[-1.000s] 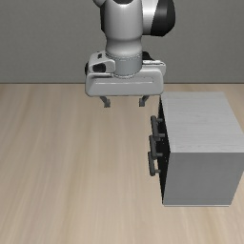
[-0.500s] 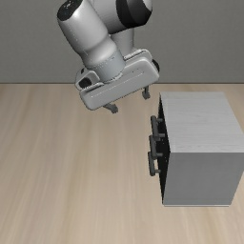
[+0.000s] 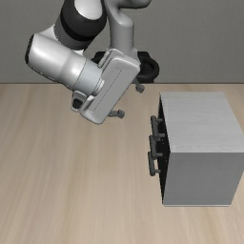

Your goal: Open the top layer of the cabinet

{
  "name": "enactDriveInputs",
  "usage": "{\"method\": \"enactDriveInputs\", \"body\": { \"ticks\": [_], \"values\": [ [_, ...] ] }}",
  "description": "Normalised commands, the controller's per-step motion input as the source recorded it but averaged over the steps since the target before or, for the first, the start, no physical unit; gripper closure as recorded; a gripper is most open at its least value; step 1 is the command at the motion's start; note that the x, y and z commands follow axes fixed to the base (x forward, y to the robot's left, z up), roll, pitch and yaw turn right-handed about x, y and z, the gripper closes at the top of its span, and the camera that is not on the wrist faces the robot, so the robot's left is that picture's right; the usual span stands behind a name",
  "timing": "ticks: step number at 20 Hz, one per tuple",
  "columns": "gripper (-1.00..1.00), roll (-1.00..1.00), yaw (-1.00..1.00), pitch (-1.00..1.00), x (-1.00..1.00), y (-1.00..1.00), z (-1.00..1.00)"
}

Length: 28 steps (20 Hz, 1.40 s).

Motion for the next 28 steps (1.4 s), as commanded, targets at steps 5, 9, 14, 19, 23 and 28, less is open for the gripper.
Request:
{"method": "enactDriveInputs", "body": {
  "ticks": [5,9,14,19,23,28],
  "values": [
    [-1.00,0.45,0.00,0.00,0.00,0.00,0.00],
    [-1.00,0.45,0.00,0.00,0.00,0.00,0.00],
    [-1.00,0.04,0.00,0.00,0.00,0.00,-0.80],
    [-1.00,0.00,0.00,0.00,0.00,0.40,-0.60],
    [-1.00,0.00,0.00,0.00,0.00,1.00,0.00],
    [-1.00,0.00,0.00,0.00,0.00,0.60,0.40]
  ]
}}
